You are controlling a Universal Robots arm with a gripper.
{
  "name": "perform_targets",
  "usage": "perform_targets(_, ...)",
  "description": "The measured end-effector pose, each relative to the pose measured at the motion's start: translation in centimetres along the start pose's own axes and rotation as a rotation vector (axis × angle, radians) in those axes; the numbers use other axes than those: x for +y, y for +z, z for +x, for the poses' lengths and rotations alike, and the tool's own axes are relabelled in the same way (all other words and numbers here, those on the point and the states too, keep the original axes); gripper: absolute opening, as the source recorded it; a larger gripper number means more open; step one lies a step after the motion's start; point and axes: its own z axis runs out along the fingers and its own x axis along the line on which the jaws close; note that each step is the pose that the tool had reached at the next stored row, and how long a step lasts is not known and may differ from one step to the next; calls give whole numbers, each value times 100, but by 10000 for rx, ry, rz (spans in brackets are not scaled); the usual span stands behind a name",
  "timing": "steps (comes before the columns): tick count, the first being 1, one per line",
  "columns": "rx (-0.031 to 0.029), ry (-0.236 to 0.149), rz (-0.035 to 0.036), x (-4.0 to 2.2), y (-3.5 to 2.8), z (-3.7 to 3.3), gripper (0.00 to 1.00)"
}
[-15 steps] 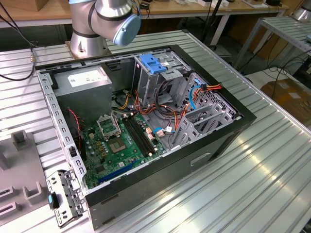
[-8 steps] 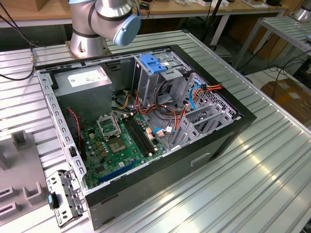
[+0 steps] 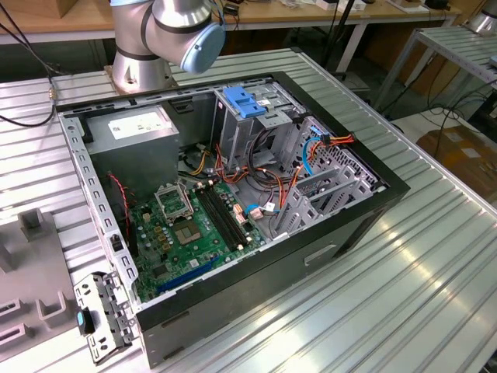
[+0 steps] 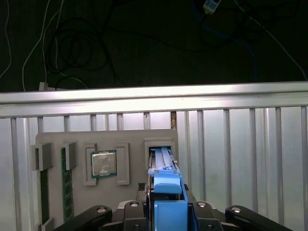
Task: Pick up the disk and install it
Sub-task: 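Pick up the disk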
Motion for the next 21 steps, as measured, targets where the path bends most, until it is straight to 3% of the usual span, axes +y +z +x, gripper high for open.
perform_targets(21, 0, 0, 1, 2, -271, 2, 37)
